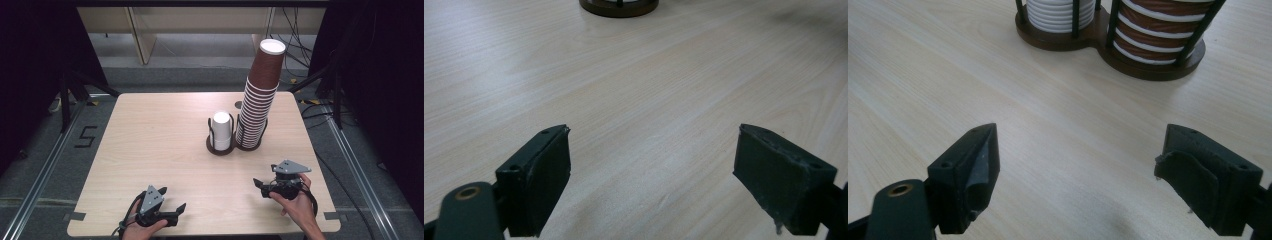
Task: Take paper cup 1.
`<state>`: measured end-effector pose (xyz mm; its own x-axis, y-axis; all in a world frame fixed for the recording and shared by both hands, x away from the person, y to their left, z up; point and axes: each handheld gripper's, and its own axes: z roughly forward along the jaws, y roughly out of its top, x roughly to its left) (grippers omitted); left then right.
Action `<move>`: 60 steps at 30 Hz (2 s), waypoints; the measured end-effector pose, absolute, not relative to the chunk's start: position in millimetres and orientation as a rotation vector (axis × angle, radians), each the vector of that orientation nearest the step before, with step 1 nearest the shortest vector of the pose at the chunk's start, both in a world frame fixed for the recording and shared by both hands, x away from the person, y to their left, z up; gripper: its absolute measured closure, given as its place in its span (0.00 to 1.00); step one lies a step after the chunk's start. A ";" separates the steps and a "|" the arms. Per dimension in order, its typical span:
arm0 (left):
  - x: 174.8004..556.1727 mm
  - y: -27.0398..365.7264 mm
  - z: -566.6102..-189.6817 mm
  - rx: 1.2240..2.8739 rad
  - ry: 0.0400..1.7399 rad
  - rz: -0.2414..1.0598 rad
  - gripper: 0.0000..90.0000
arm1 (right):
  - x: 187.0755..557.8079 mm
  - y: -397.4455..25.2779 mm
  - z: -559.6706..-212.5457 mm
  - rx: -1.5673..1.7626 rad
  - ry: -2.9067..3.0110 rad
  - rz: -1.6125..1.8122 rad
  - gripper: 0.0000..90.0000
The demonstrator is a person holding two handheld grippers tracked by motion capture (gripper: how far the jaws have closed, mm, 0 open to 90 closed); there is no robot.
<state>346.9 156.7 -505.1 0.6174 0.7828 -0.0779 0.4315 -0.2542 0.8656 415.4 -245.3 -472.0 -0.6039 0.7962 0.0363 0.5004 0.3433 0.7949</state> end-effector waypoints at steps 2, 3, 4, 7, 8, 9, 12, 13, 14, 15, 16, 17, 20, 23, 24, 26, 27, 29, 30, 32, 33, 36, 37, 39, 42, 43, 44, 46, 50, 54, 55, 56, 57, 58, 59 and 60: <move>347.0 156.3 -505.4 1.889 0.965 0.462 0.17 | 416.6 -244.2 -469.7 1.112 2.240 1.134 0.19; 347.0 156.3 -505.5 1.891 0.964 0.462 0.17 | 416.6 -244.2 -469.7 1.112 2.240 1.134 0.19; 347.2 156.1 -505.9 1.889 0.963 0.460 0.17 | 415.6 -241.1 -467.1 1.139 2.256 1.147 0.19; 347.1 156.2 -505.8 1.891 0.963 0.457 0.17 | 417.2 -238.7 -464.3 1.122 2.253 1.153 0.19; 347.1 156.1 -505.8 1.890 0.962 0.456 0.17 | 417.4 -237.4 -462.6 1.123 2.250 1.146 0.19; 347.1 156.3 -505.8 1.889 0.961 0.458 0.16 | 418.4 -236.8 -460.9 1.099 2.260 1.143 0.19; 346.6 157.1 -505.0 1.883 0.975 0.461 0.16 | 421.2 -234.1 -457.2 1.070 2.271 1.149 0.20; 346.7 157.6 -504.8 1.878 0.976 0.461 0.16 | 420.9 -232.2 -456.1 1.086 2.263 1.151 0.20; 347.3 157.3 -505.4 1.862 0.971 0.460 0.16 | 422.8 -231.5 -455.2 1.058 2.261 1.152 0.20; 347.2 158.1 -505.0 1.866 0.966 0.461 0.16 | 422.5 -229.6 -454.1 1.077 2.260 1.156 0.21; 346.6 158.4 -504.4 1.867 0.970 0.465 0.16 | 423.1 -228.6 -452.9 1.083 2.268 1.154 0.21; 346.2 158.8 -504.0 1.870 0.969 0.468 0.16 | 424.0 -227.4 -452.2 1.083 2.264 1.154 0.21; 346.2 158.8 -504.2 1.862 0.966 0.468 0.16 | 426.9 -225.1 -449.7 1.059 2.266 1.162 0.21; 346.0 159.6 -503.7 1.870 0.965 0.473 0.16 | 429.6 -222.7 -446.8 1.044 2.267 1.165 0.22; 345.9 159.6 -503.7 1.873 0.963 0.474 0.17 | 429.3 -220.9 -445.9 1.066 2.259 1.172 0.22; 345.8 159.0 -503.7 1.868 0.960 0.470 0.16 | 432.3 -219.7 -443.3 1.029 2.271 1.169 0.22; 345.7 158.8 -503.6 1.866 0.958 0.471 0.16 | 432.0 -218.4 -441.6 1.042 2.263 1.174 0.23; 345.7 159.2 -503.1 1.873 0.954 0.475 0.16 | 434.4 -216.5 -438.9 1.026 2.258 1.167 0.23; 345.7 159.2 -503.2 1.875 0.954 0.476 0.16 | 435.2 -215.6 -437.1 1.028 2.263 1.171 0.24; 345.7 159.3 -503.3 1.877 0.955 0.478 0.17 | 436.7 -212.6 -434.5 1.021 2.262 1.183 0.24; 345.6 159.0 -503.4 1.871 0.958 0.476 0.16 | 437.2 -211.2 -432.7 1.018 2.271 1.184 0.24; 345.7 159.7 -503.1 1.874 0.961 0.477 0.17 | 439.0 -206.8 -428.3 1.002 2.258 1.189 0.25; 345.6 159.8 -502.8 1.875 0.962 0.479 0.17 | 439.8 -205.6 -426.8 1.006 2.261 1.190 0.25; 345.8 160.0 -502.8 1.874 0.963 0.480 0.17 | 441.5 -202.7 -424.0 1.009 2.262 1.200 0.25; 345.4 160.1 -502.3 1.876 0.968 0.487 0.17 | 445.1 -198.2 -420.4 0.997 2.256 1.207 0.25; 345.4 159.9 -502.5 1.873 0.966 0.486 0.17 | 446.2 -196.3 -419.5 1.007 2.249 1.211 0.26; 345.2 159.9 -502.5 1.877 0.966 0.486 0.17 | 448.1 -194.8 -418.4 0.987 2.253 1.216 0.26; 345.9 159.8 -503.3 1.869 0.963 0.478 0.17 | 450.5 -191.6 -415.7 0.971 2.251 1.215 0.26; 345.9 159.6 -503.5 1.874 0.962 0.475 0.16 | 453.2 -184.0 -411.0 0.978 2.251 1.239 0.29; 345.8 159.9 -503.2 1.870 0.962 0.479 0.17 | 458.9 -179.0 -407.1 0.948 2.251 1.252 0.29; 345.8 160.0 -503.2 1.869 0.963 0.479 0.16 | 459.6 -177.0 -406.4 0.959 2.240 1.260 0.29; 345.8 160.1 -503.2 1.869 0.964 0.479 0.17 | 460.8 -176.1 -405.0 0.955 2.245 1.258 0.29; 345.8 160.0 -503.3 1.870 0.965 0.479 0.16 | 461.7 -174.6 -403.8 0.965 2.250 1.263 0.29; 345.9 159.9 -503.4 1.871 0.966 0.478 0.17 | 462.7 -172.8 -403.1 0.973 2.240 1.276 0.29; 345.9 160.1 -503.3 1.876 0.966 0.476 0.17 | 464.0 -172.0 -401.4 0.960 2.245 1.269 0.29; 345.7 160.2 -503.2 1.878 0.969 0.478 0.17 | 465.3 -170.8 -400.0 0.948 2.234 1.269 0.29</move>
